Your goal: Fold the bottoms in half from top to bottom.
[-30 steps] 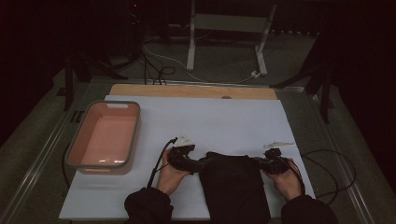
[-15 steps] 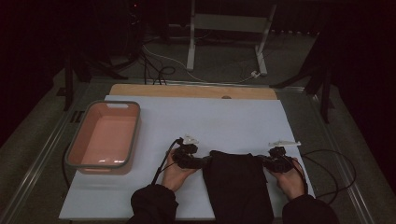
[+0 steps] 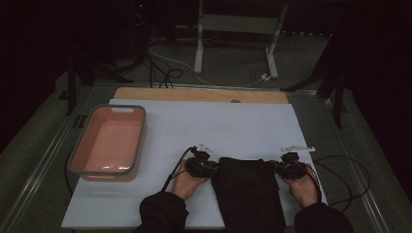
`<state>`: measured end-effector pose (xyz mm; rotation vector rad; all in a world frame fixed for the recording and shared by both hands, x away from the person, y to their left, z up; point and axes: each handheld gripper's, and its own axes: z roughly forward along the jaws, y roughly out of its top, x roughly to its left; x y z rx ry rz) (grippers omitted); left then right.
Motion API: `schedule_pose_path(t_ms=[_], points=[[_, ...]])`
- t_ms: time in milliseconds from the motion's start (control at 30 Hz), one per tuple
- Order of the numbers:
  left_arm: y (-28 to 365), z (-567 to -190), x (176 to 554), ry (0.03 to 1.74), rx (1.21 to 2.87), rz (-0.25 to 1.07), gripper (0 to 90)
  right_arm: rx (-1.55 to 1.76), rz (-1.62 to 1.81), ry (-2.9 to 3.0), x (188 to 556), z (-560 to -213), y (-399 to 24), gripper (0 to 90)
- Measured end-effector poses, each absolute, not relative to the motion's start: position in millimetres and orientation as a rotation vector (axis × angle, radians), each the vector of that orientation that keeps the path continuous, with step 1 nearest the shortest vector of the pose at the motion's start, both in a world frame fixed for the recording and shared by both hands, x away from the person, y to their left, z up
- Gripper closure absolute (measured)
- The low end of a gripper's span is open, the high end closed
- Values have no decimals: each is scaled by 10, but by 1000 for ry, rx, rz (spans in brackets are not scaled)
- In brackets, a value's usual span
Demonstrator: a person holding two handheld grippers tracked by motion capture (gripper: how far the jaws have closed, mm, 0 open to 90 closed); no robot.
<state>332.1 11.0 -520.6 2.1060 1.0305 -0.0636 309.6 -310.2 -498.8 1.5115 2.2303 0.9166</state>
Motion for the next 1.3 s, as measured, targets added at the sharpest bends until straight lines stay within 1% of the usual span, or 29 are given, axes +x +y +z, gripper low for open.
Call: schedule_pose_path(t_ms=[33,67,100,167,533,833,1033,1133,1167,1233,1300], points=[[110,-5206,3321,1030,2106,-64,703,1511,917,2230,3096,-4988,-3102,889],[100,-5204,3315,1016,2138,-57,703,1512,919,2229,3097,-4985,-3102,889],[89,-5199,3306,1010,2147,-47,826,1508,917,2230,3098,-4976,-3102,889],[77,-5170,3291,984,2163,-16,869,1507,919,2223,3099,-4961,-3090,889],[109,-4925,3404,999,2125,114,884,1431,887,2202,3162,-4853,-2985,892],[191,-4801,3638,1037,2091,183,883,1397,913,2189,3294,-4779,-2816,893],[235,-4813,3815,1093,2074,220,881,1390,907,2177,3403,-4755,-2717,893],[229,-4839,3882,1121,2074,206,877,1396,901,2174,3441,-4763,-2702,892],[226,-4850,3902,1136,2065,191,863,1401,896,2180,3475,-4772,-2697,886],[230,-4848,3910,1155,2043,200,774,1426,891,2195,3505,-4777,-2693,797],[237,-4834,3914,1160,2016,207,612,1429,911,2177,3516,-4754,-2695,660]])
